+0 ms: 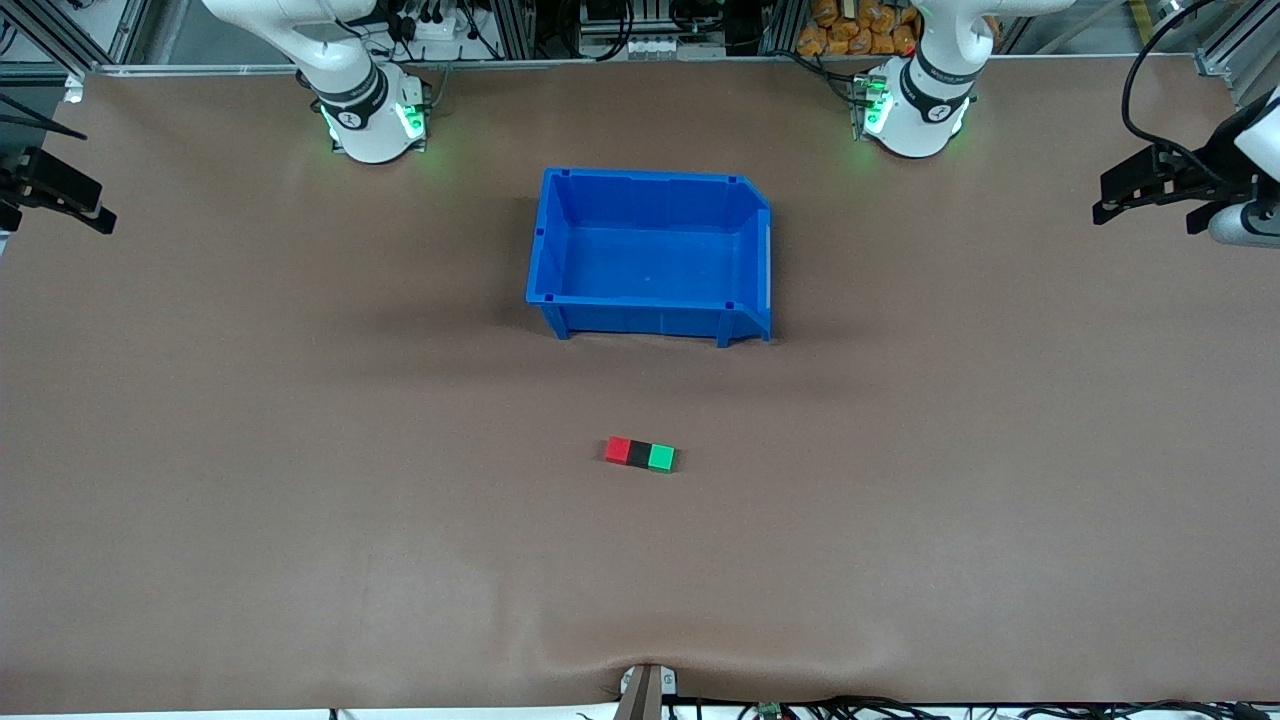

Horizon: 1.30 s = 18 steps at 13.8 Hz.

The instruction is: Attach green and red cubes to black cube

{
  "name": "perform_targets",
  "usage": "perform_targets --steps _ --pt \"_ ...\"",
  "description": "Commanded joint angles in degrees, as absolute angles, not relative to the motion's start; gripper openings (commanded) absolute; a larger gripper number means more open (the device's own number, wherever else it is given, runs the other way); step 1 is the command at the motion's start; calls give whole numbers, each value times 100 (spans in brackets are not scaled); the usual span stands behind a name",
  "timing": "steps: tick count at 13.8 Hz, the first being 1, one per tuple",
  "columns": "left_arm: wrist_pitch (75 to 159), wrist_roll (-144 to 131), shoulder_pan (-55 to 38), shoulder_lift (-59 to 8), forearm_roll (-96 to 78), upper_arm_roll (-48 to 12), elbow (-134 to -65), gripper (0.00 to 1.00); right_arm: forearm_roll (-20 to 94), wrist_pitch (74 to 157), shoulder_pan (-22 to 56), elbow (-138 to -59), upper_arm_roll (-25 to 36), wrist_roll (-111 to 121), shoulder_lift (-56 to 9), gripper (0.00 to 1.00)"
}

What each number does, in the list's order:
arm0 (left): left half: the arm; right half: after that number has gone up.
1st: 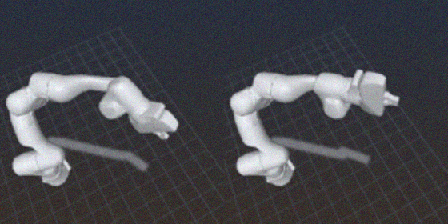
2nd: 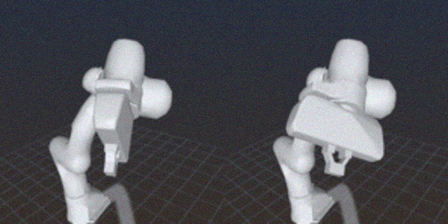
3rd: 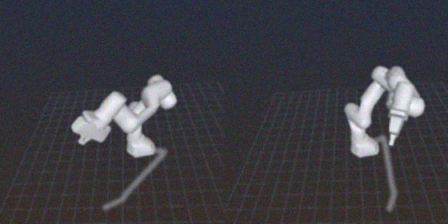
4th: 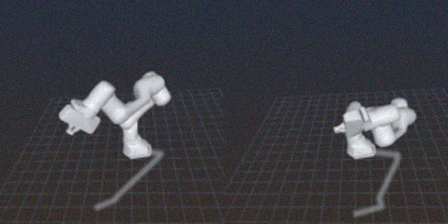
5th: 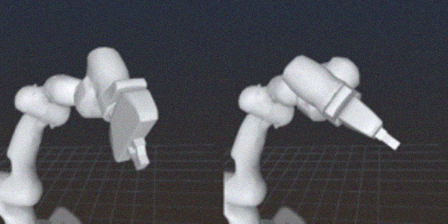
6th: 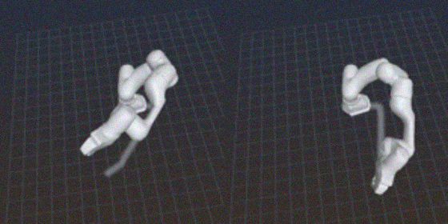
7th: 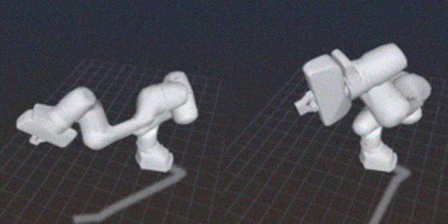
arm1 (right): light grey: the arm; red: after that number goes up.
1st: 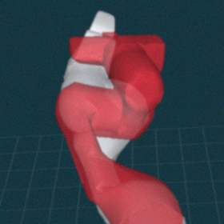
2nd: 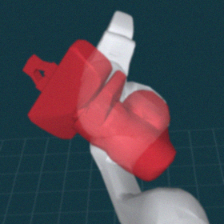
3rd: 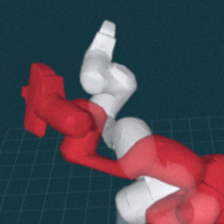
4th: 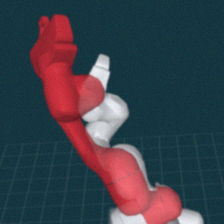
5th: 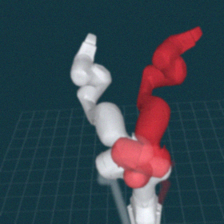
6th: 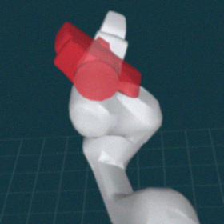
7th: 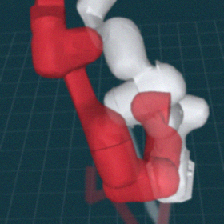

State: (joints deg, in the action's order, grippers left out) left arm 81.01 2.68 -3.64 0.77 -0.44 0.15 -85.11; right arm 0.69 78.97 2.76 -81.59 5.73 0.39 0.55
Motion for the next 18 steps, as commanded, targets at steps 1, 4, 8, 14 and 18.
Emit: perform_targets --steps 1,4,8,14,18 --pt "8016 273 -360 149 -88 -26 -8499 100 132 7919 193 -8130 519 132 79 100" --pt "8024 264 -360 149 -70 -61 -8517 100 132 7998 202 -8130 510 377 79 100" --pt "8068 176 -378 114 272 -237 -8543 100 132 7998 202 -8147 510 422 79 100" --pt "8068 184 -343 114 193 -246 -8534 100 141 7963 176 -8147 510 413 70 100" --pt "8077 185 -317 27 185 -246 -8534 100 149 7945 167 -8147 510 404 70 100"
